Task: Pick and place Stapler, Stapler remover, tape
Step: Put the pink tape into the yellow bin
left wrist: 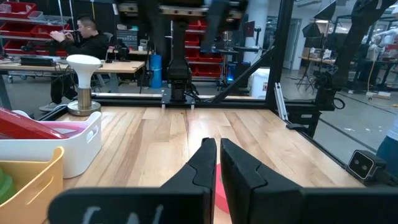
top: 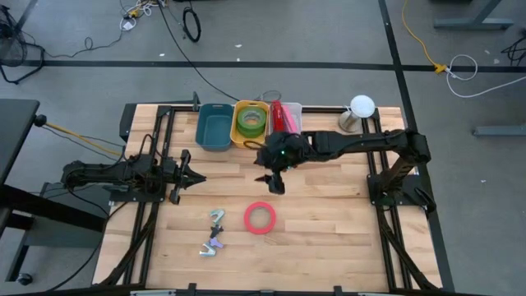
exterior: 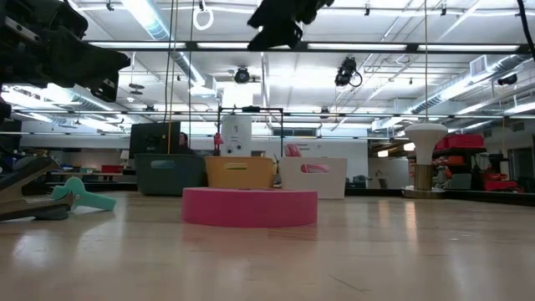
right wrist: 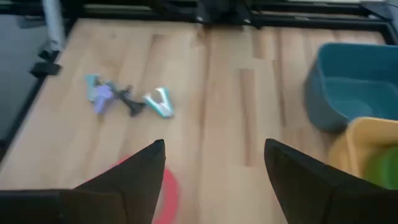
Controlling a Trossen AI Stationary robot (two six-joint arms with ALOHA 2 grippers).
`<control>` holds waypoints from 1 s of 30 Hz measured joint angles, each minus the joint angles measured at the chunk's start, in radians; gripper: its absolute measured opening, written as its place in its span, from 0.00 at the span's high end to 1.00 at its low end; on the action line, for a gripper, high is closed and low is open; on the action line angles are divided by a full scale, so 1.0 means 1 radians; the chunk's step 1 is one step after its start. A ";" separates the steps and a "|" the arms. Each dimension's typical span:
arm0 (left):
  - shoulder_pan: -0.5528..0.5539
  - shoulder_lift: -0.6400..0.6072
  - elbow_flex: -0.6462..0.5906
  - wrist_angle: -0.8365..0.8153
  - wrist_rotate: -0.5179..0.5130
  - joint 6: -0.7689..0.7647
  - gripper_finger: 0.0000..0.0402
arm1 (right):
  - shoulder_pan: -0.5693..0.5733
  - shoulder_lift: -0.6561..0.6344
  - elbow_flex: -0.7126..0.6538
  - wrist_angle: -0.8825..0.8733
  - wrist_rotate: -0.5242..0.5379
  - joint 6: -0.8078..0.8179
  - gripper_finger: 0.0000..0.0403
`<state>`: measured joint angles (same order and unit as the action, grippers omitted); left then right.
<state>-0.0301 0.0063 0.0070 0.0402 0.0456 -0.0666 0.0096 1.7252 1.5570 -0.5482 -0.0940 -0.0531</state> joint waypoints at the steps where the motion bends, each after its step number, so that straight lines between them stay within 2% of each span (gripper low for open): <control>1: 0.000 0.000 0.000 0.000 0.000 0.000 0.94 | 0.014 0.000 0.000 0.007 0.000 0.005 0.32; 5: 0.000 0.000 0.000 0.000 0.000 0.000 0.94 | 0.071 0.000 0.000 0.033 0.010 0.017 0.32; 11: 0.000 0.000 0.000 0.000 0.000 0.000 0.94 | 0.154 0.000 0.000 0.036 0.117 0.030 0.32; 14: 0.000 0.000 0.000 0.000 0.000 0.000 0.94 | 0.183 0.004 0.000 0.036 0.139 0.050 0.32; 20: 0.000 0.000 0.000 0.000 0.000 0.000 0.94 | 0.216 0.028 0.001 0.024 0.142 0.099 0.32; 30: 0.000 0.000 0.000 0.000 0.000 0.000 0.94 | 0.225 0.128 0.001 0.004 0.164 0.055 0.32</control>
<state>-0.0300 0.0059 0.0070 0.0400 0.0456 -0.0662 0.2349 1.8534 1.5581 -0.5445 0.0695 0.0016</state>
